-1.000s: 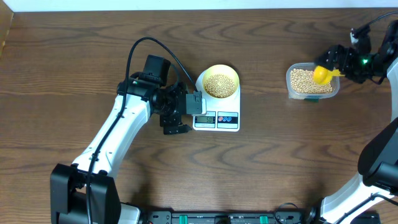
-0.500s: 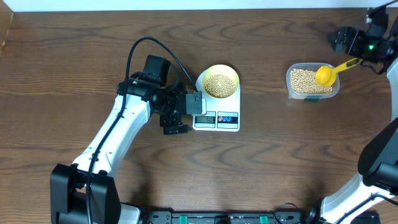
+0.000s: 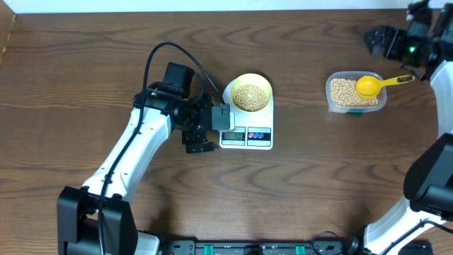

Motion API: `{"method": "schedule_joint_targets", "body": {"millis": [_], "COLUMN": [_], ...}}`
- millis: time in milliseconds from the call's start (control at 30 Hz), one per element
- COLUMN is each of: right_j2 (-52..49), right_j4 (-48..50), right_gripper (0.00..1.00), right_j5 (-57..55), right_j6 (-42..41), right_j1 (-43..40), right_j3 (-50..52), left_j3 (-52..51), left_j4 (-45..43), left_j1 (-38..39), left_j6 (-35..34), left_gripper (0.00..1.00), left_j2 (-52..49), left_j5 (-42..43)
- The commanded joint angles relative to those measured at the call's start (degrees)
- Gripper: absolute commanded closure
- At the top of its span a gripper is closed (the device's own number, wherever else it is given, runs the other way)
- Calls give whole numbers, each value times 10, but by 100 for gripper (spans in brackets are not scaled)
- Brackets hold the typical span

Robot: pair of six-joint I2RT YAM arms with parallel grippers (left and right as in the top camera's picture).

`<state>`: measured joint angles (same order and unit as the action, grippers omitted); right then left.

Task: Scoop item into bowl and weigh 50g on scale
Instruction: 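Carry the scoop with the right gripper into the soybean tub, then lay the scoop in the tub and open the right gripper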

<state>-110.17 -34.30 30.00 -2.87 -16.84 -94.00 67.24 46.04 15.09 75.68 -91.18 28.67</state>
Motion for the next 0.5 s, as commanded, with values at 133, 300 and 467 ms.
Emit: {"method": "schedule_joint_targets", "body": {"millis": [133, 300, 467], "right_j2": [13, 13, 13], "right_j4": [-96, -105, -105], "right_gripper": [1, 1, 1], "right_j5": [8, -31, -44], "right_j6": [-2, -2, -2], "right_j1": [30, 36, 36], "right_j3": [1, 1, 1], "left_j3": [-2, -2, -2], "left_j4": [1, 1, 1], "left_j1": [-3, -3, -3], "left_j6": [2, 2, 2], "left_gripper": [2, 2, 2], "left_j2": [6, 6, 6], "left_j5": [13, 13, 13]}}
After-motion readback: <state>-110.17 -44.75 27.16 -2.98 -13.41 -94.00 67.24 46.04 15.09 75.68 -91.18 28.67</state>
